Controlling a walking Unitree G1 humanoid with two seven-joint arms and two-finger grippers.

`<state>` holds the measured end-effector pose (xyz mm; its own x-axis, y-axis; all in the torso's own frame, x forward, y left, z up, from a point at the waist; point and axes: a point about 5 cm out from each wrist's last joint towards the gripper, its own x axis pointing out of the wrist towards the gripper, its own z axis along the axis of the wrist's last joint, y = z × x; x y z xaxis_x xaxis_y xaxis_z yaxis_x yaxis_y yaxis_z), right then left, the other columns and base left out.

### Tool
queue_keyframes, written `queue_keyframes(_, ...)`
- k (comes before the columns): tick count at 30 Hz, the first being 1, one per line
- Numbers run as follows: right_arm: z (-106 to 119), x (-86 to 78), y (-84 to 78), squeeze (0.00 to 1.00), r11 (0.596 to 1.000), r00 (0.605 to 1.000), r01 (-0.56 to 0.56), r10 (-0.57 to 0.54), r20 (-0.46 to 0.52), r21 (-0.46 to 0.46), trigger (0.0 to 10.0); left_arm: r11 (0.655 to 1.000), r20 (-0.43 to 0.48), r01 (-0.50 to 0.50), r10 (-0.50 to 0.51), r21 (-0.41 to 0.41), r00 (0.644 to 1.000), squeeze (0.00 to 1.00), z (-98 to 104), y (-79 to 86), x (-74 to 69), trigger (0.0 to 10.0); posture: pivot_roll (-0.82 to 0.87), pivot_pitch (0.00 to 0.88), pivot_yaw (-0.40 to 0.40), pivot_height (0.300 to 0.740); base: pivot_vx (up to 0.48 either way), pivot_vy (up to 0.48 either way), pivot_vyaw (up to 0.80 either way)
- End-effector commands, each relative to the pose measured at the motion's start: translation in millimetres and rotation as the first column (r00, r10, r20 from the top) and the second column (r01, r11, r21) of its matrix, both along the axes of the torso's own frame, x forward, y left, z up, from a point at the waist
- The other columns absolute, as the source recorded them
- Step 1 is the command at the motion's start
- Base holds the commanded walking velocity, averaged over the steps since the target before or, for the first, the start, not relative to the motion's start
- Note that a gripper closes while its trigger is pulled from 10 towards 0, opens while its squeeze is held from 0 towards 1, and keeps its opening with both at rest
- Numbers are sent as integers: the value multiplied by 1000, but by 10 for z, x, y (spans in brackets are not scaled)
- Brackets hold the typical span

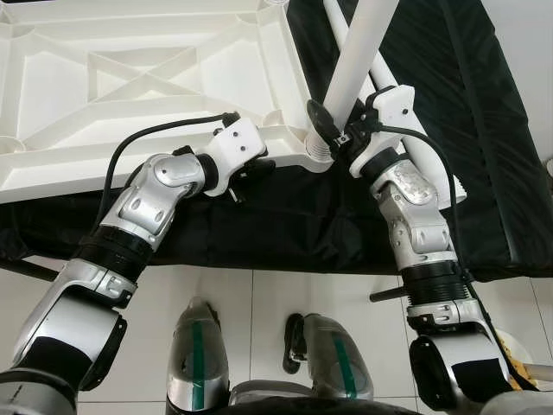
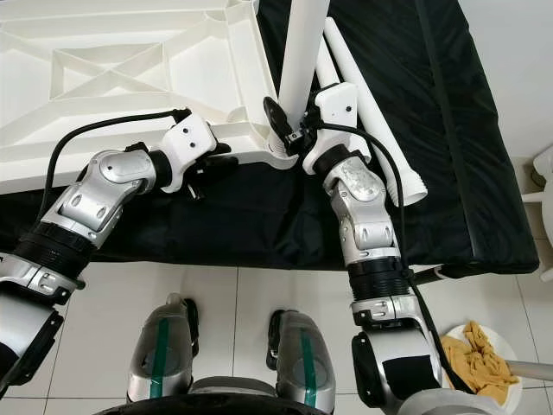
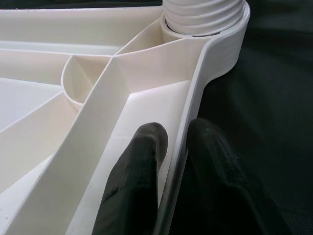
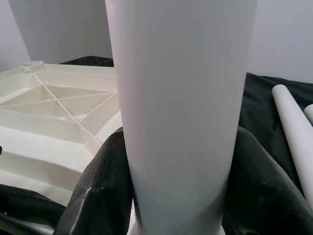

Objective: Building children table

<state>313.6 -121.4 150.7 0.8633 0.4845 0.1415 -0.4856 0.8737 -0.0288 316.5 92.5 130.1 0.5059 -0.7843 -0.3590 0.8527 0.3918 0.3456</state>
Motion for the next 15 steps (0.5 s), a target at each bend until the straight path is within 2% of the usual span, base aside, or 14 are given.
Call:
queue_keyframes(1,-468,-60,-61,0,998,974,56,-56,-219,-4,10000,998,66,69,-68,-13,995,0,179,-84,-12,10000,54,87,-32,740,0,0,0)
queue_keyframes(5,-387,-39,-58,0,996,981,77,-68,-180,44,10000,997,69,71,-70,-12,995,0,185,-89,-11,10000,54,87,-33,740,0,0,0)
queue_keyframes(11,-375,-69,-60,0,995,987,75,-65,-145,65,10000,998,72,69,-68,-12,995,0,193,-86,-6,10000,57,87,-34,740,0,0,0)
queue_keyframes(15,-356,-152,-70,0,993,995,44,-34,-92,108,10000,998,75,68,-67,-11,995,0,198,-83,-6,10000,57,88,-35,740,0,0,0)
